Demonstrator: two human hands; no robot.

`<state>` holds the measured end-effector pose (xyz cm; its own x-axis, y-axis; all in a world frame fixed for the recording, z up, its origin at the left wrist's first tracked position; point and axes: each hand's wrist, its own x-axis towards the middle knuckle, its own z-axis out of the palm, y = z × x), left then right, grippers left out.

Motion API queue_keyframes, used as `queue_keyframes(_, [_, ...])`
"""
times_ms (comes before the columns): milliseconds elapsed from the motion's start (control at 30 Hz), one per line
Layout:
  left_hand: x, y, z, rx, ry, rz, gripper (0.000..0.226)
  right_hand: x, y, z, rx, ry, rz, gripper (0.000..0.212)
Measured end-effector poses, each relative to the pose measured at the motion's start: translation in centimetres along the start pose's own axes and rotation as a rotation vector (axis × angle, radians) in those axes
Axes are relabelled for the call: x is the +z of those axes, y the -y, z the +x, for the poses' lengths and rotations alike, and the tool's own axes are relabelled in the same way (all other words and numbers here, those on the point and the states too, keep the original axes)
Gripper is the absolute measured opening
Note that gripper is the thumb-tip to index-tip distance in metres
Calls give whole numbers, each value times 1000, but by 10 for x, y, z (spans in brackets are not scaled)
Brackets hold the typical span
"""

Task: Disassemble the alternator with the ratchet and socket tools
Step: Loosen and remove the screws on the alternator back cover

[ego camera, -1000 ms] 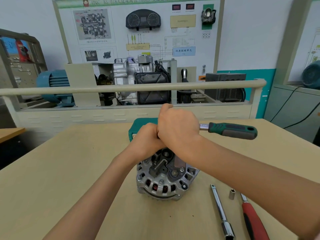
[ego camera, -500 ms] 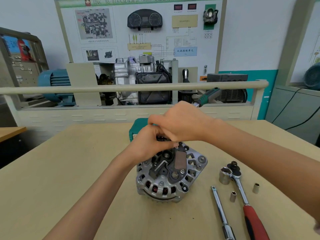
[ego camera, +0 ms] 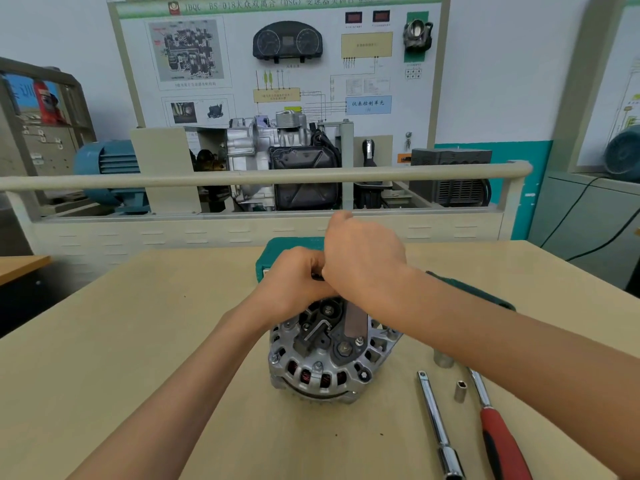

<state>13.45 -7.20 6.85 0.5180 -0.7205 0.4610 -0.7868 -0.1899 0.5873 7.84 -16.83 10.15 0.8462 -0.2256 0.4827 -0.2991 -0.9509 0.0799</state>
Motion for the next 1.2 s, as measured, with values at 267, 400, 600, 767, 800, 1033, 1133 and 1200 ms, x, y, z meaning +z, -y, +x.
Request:
queue_keyframes(267, [0,-1,-3,-4,51,-153,24,-15,-16,7,-471,-93,-228,26])
queue_keyframes(400, [-1,-1,-4,7,57,-174,25,-15,-26,10,-739,-141,-300,26])
queue_keyframes(600, [-2,1,-5,13,71,-209,28,-19,-35,4,-854,-109,-133,51])
queue_keyframes(767, [0,3,-3,27,9,-142,39,-13,-23,-1,-618,-296,-82,23])
queue_keyframes(800, [0,3,-2,31,3,-127,37,-9,-19,-2,-494,-313,-127,23])
queue_keyframes(1033, [1,5,-2,39,-54,-75,26,6,0,2,-86,-225,-225,43])
queue_keyframes(1133, [1,5,-3,29,-35,-100,8,-1,-2,2,-118,-215,-211,32])
queue_keyframes(1200, [1,5,-2,24,-7,-127,10,-4,-6,3,-196,-206,-224,34])
